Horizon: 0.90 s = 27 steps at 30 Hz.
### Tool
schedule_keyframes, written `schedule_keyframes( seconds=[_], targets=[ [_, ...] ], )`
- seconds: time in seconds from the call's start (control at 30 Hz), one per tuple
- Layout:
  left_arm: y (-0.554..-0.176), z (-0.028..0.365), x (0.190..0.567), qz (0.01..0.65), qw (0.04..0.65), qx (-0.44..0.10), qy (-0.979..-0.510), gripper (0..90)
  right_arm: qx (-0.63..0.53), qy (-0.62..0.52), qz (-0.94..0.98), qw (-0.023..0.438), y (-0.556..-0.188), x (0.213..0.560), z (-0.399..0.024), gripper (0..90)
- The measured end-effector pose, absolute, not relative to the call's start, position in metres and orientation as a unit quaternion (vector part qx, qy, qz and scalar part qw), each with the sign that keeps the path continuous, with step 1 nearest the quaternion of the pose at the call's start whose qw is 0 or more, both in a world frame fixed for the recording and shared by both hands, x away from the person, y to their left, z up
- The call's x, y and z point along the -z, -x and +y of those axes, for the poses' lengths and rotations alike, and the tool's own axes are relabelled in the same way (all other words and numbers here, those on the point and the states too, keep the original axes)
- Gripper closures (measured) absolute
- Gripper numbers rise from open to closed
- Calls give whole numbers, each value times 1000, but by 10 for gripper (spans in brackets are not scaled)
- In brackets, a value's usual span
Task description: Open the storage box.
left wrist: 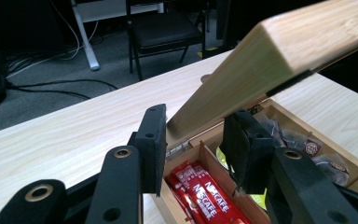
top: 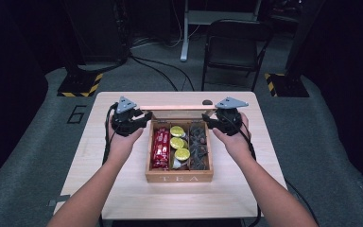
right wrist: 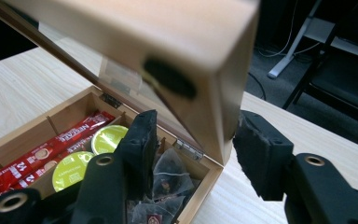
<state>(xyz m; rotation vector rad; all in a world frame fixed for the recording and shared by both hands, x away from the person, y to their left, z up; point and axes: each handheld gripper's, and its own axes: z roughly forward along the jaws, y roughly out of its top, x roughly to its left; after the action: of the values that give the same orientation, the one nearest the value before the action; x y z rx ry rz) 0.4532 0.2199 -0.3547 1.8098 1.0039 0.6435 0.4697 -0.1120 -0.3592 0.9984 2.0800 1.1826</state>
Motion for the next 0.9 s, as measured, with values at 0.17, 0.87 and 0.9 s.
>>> schedule_keyframes(
  seconds=[0.17, 0.87, 0.9],
  targets=[
    [-457, 220, 353, 410, 468, -263, -737, 611, -429, -374, 775, 274, -474, 366, -111, 445],
    [-479, 221, 343, 421, 468, -255, -734, 627, -430, -407, 764, 256, -504, 382, -113, 470],
    [-480, 221, 343, 421, 469, -255, -733, 628, -429, -407, 765, 256, -505, 382, -113, 471]
  ],
)
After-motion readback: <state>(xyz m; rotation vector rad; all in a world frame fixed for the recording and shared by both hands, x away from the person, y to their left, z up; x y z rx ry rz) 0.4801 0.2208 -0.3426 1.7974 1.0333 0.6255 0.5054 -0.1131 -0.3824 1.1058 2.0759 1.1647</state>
